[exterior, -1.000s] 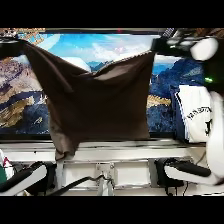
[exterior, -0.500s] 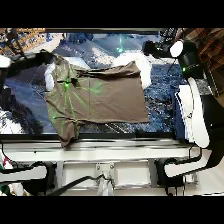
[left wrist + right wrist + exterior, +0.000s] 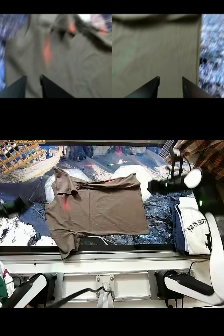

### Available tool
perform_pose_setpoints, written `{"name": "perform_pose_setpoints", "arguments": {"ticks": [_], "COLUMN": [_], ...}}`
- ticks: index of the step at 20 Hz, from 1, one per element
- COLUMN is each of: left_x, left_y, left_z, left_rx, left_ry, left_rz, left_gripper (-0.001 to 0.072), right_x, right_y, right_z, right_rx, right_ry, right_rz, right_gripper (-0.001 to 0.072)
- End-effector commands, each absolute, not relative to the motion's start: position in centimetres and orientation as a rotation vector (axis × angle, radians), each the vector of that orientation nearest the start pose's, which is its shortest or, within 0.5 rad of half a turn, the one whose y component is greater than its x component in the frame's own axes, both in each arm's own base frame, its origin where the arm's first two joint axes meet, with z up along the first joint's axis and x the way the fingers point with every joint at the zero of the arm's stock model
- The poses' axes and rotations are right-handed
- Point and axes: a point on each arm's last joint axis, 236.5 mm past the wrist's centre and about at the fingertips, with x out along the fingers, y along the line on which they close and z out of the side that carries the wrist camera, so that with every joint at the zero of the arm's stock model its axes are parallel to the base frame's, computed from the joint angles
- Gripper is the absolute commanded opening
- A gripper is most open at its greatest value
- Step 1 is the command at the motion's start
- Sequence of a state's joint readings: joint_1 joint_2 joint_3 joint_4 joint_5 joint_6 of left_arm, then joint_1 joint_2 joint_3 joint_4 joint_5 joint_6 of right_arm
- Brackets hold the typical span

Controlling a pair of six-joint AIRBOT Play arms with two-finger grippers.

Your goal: Fold the clothes and pants, and hang the long-sleeved shirts on hangers.

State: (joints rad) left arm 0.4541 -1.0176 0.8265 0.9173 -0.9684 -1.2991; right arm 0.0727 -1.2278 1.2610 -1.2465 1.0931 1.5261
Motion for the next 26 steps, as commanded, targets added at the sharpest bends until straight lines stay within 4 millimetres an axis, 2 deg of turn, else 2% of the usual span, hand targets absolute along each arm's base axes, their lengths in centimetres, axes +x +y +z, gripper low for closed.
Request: {"name": "perform_pose_setpoints", "arguments": {"ticks": [1,2,4,8,12,14,17,21,22,23,25,26], "left_x": [30.1,29.1,28.0,28.6,29.1,29.0,29.2,30.5,30.5,30.4,30.2,30.2], "left_y": [2.6,2.1,1.9,3.0,4.0,3.3,1.2,-0.2,-0.8,-1.2,-1.4,-1.2], "left_z": [-3.5,-5.0,-6.8,-7.2,-7.4,-8.1,-9.5,-10.1,-10.3,-10.7,-10.8,-10.5], "left_rx": [-0.771,-0.786,-0.802,-0.774,-0.748,-0.755,-0.724,-0.761,-0.771,-0.766,-0.761,-0.762], "left_ry": [1.060,1.095,1.122,1.072,1.046,1.077,1.132,1.116,1.126,1.143,1.156,1.145], "left_rz": [0.090,0.098,0.121,0.154,0.184,0.168,0.108,0.099,0.091,0.081,0.075,0.078], "left_gripper": [0.0235,0.0235,0.0235,0.0235,0.0237,0.0302,0.0302,0.0287,0.0253,0.0190,0.0007,0.0006], "right_x": [35.0,33.6,31.2,28.6,28.3,28.4,28.6,28.6,28.6,28.6,28.5,28.2], "right_y": [10.3,10.3,10.1,10.0,10.1,10.3,10.5,10.8,10.8,10.8,10.8,10.5], "right_z": [6.2,5.6,4.8,4.6,5.7,5.8,6.1,6.2,6.2,6.2,6.1,5.8], "right_rx": [0.234,0.238,0.244,0.246,0.268,0.282,0.294,0.315,0.317,0.316,0.314,0.299], "right_ry": [1.087,1.093,1.090,1.069,1.034,1.030,1.016,1.017,1.015,1.015,1.023,1.040], "right_rz": [0.313,0.313,0.311,0.315,0.310,0.316,0.316,0.321,0.321,0.321,0.322,0.318], "right_gripper": [0.0305,0.0280,0.0280,0.0281,0.0281,0.0281,0.0281,0.0281,0.0281,0.0281,0.0281,0.0281]}}
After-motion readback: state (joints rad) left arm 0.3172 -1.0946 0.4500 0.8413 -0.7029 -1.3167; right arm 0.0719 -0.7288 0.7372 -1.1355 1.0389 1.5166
